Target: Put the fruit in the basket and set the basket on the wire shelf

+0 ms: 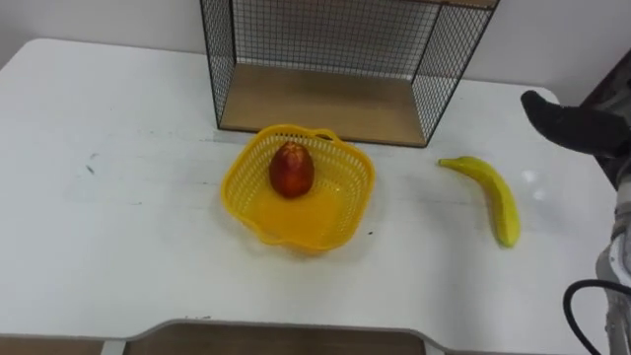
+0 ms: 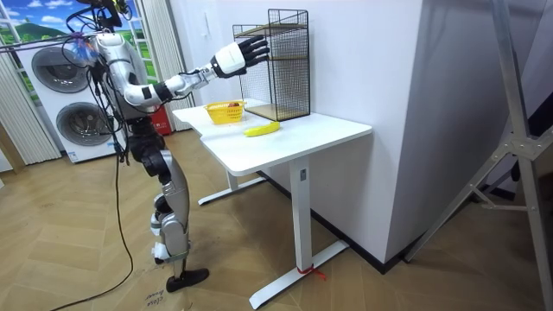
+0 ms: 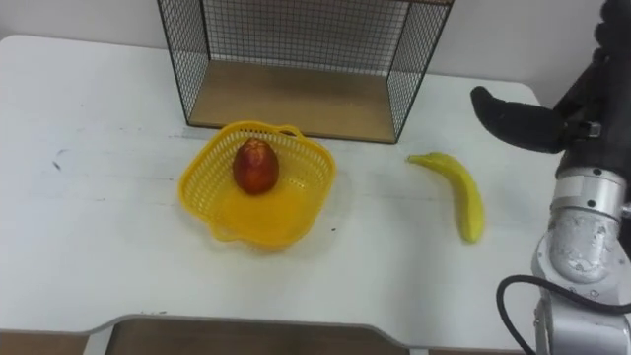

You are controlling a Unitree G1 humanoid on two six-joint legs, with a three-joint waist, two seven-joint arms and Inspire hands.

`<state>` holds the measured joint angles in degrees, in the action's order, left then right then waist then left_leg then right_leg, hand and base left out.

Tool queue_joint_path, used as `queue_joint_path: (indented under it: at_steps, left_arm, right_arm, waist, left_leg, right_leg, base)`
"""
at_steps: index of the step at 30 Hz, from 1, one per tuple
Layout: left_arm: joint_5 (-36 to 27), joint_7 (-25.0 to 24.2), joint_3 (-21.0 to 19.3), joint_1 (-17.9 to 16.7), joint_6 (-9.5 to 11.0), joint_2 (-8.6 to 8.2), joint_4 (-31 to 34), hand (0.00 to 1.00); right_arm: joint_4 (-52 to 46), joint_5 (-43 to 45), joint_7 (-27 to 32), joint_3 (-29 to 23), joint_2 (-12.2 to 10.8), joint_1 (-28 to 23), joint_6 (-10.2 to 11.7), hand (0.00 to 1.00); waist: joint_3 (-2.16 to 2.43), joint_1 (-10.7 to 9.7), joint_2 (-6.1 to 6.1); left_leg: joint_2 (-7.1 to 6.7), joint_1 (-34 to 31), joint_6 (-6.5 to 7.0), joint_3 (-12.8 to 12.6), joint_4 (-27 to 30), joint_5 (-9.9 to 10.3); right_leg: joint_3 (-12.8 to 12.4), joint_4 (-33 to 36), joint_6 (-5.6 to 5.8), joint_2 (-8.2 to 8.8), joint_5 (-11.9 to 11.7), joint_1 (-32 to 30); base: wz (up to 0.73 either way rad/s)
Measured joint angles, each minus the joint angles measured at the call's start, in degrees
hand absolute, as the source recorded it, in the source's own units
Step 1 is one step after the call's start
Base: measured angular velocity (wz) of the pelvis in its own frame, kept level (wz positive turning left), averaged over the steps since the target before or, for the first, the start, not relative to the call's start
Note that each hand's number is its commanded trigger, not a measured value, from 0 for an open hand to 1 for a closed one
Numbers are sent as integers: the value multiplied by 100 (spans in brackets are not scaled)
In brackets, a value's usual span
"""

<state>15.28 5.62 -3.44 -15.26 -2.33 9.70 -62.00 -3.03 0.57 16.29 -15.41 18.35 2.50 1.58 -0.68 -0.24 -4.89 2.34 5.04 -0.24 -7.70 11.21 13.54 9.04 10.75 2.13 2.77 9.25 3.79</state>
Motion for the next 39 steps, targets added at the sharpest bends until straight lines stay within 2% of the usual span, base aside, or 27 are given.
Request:
queue_joint_path:
  at_steps: [8, 12, 14, 16, 18, 21, 24, 27, 33, 34, 36, 39]
  left_arm:
    - [1, -3, -36, 11, -93, 14, 47, 0]
    - [6, -3, -94, -54, -147, 21, 289, 0]
    - [22, -3, -97, -15, -148, 53, 313, 0]
    - [51, -4, -97, 19, -165, 64, 313, 0]
    - [51, -4, -97, 24, -207, 82, 310, 0]
    - [52, -5, -95, 22, -298, 132, 310, 0]
    - [53, -5, -94, 23, -357, 162, 305, 0]
    - [53, -8, -94, 26, -365, 196, 296, 0]
    - [48, -7, -92, 82, -365, 198, 296, 0]
    - [48, -7, -93, 76, -365, 197, 284, 0]
    - [48, -7, -97, 58, -367, 199, 245, 0]
    - [53, -8, -105, -6, -408, 199, 224, 0]
  right_arm:
    - [509, -108, 37, 15, 170, 106, -46, 0]
    - [737, -175, -211, 27, 243, 194, -55, 0]
    - [1192, -283, -453, 71, 454, 414, -197, 0]
    - [1372, -276, -609, 79, 536, 509, -295, 0]
    - [1389, -273, -758, 79, 552, 520, -378, 0]
    - [1398, -274, -999, 82, 553, 520, -438, 0]
    - [1417, -263, -1146, 88, 553, 521, -479, 0]
    - [1634, -138, -1306, 243, 564, 584, -482, 0]
    - [2304, -21, -1922, 620, 564, 754, -550, 0]
    - [2339, -23, -2016, 624, 565, 755, -554, 0]
    - [2497, -37, -2121, 623, 585, 767, -555, 0]
    - [2820, -35, -2285, 619, 644, 852, -671, 0]
  waist:
    - [52, 15, -84]
    - [53, 31, -95]
    - [51, 35, -100]
    - [49, 43, -98]
    - [39, 52, -118]
    - [-1, 49, -225]
    - [18, 51, -298]
    - [39, 70, -321]
    - [33, 83, -284]
    - [11, 75, -246]
    - [22, 70, -199]
    - [43, 59, -163]
  left_leg:
    - [0, -26, -1, 28, 19, -1]
    - [-1, -26, -1, 36, 25, -1]
    - [-1, -34, 0, 37, 24, -1]
    - [-1, -36, -1, 38, 7, -1]
    - [0, -44, -4, 59, -1, -3]
    - [0, -55, -4, 77, 18, -3]
    - [-1, -83, -4, 116, 32, -3]
    - [-1, -68, -4, 141, 51, -3]
    - [-3, -39, -5, 159, 60, -4]
    - [-3, -51, -6, 165, 64, -4]
    - [-3, -60, -9, 171, 63, -8]
    - [-2, -46, -14, 168, 63, -12]
  right_leg:
    - [38, -11, 0, 3, 0, 2]
    - [44, -9, 0, 7, 0, 10]
    - [44, -4, 0, 8, 0, 11]
    - [43, -3, 0, 7, 0, 9]
    - [63, -1, 0, 7, 0, 9]
    - [82, -3, 0, 6, 0, 3]
    - [122, -8, 0, 7, 0, -5]
    - [135, -11, 0, 7, 0, 7]
    - [129, -10, 0, 11, 0, 28]
    - [133, -10, 0, 12, 0, 29]
    - [136, -9, -1, 11, 0, 32]
    - [152, 2, -3, 13, 2, 51]
  base:
    - [2]
    - [0]
    - [0]
    - [0]
    - [2]
    - [2]
    - [7]
    - [3]
    - [0]
    - [0]
    - [0]
    - [1]
